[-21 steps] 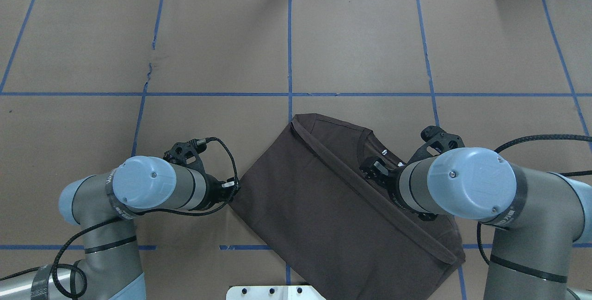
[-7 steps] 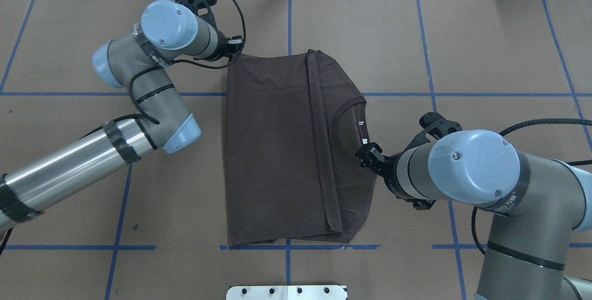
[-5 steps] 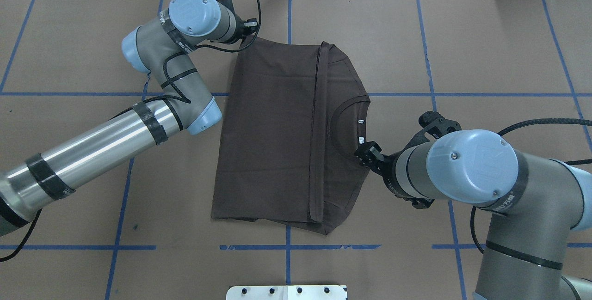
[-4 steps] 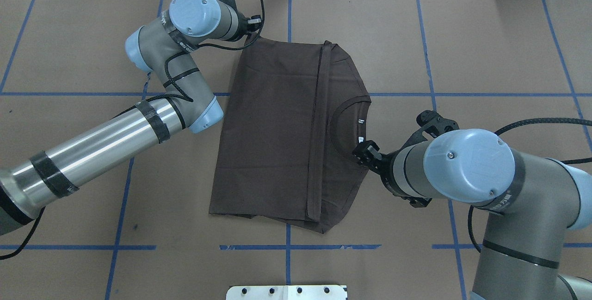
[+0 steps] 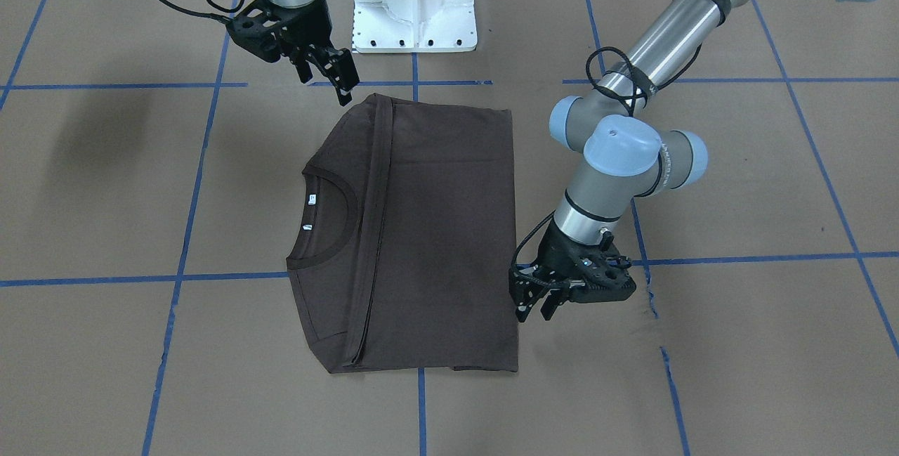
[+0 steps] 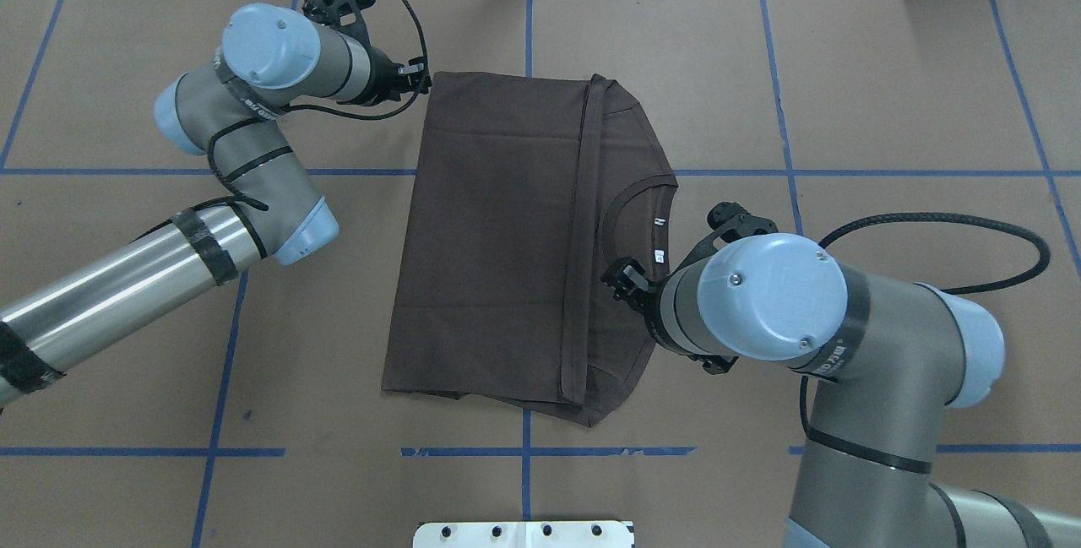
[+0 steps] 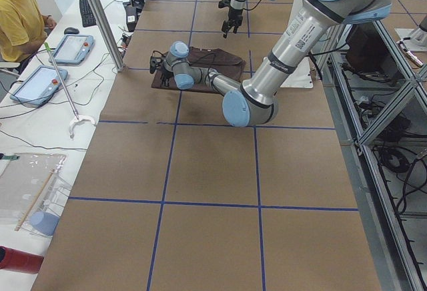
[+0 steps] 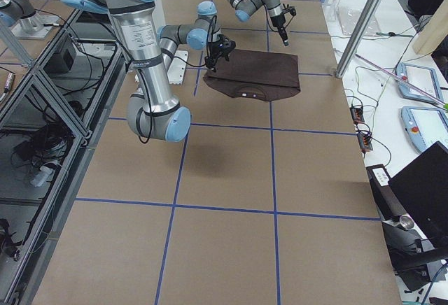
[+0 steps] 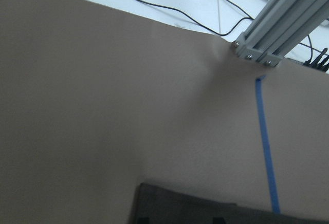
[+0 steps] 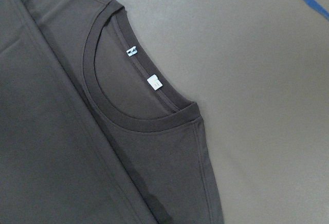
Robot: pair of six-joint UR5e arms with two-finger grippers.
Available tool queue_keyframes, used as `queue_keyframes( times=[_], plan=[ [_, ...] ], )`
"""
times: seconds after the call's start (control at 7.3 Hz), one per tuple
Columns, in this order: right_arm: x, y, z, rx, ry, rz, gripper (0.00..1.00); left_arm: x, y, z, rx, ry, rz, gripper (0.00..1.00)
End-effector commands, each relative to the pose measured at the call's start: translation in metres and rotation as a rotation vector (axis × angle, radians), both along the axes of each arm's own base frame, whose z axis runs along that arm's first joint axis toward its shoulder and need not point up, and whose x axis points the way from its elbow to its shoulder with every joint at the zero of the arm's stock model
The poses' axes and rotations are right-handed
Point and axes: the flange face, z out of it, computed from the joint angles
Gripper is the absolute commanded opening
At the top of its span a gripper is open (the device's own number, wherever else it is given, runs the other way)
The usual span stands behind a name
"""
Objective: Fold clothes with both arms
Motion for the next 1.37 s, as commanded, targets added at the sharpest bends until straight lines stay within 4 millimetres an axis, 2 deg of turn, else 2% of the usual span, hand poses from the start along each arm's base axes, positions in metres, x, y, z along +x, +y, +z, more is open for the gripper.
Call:
queue_keyframes(
  times=[0.0, 0.14, 0.27, 0.41, 0.68, 1.23],
  plan=[
    [-0.040, 0.004, 0.006, 0.060, 0.059, -0.089, 1.00, -0.014, 0.022, 0.019, -0.039, 0.026, 0.090, 0.49],
    [-0.054, 0.013, 0.009, 0.107, 0.083, -0.169, 1.00, -0.017, 0.032, 0.019, -0.056, 0.049, 0.126, 0.47],
    [-0.068, 0.011, 0.001, 0.144, 0.089, -0.222, 1.00, -0.028, 0.045, 0.033, -0.057, 0.047, 0.134, 0.47],
    [-0.085, 0.015, 0.006, 0.157, 0.113, -0.268, 1.00, -0.029, 0.050, 0.032, -0.052, 0.055, 0.132, 0.48],
    [-0.100, 0.019, 0.017, 0.190, 0.149, -0.339, 1.00, -0.029, 0.050, 0.026, -0.067, 0.071, 0.122, 0.49],
    [-0.114, 0.048, 0.019, 0.222, 0.153, -0.413, 1.00, -0.028, 0.051, 0.030, -0.084, 0.076, 0.119, 0.49]
  ],
)
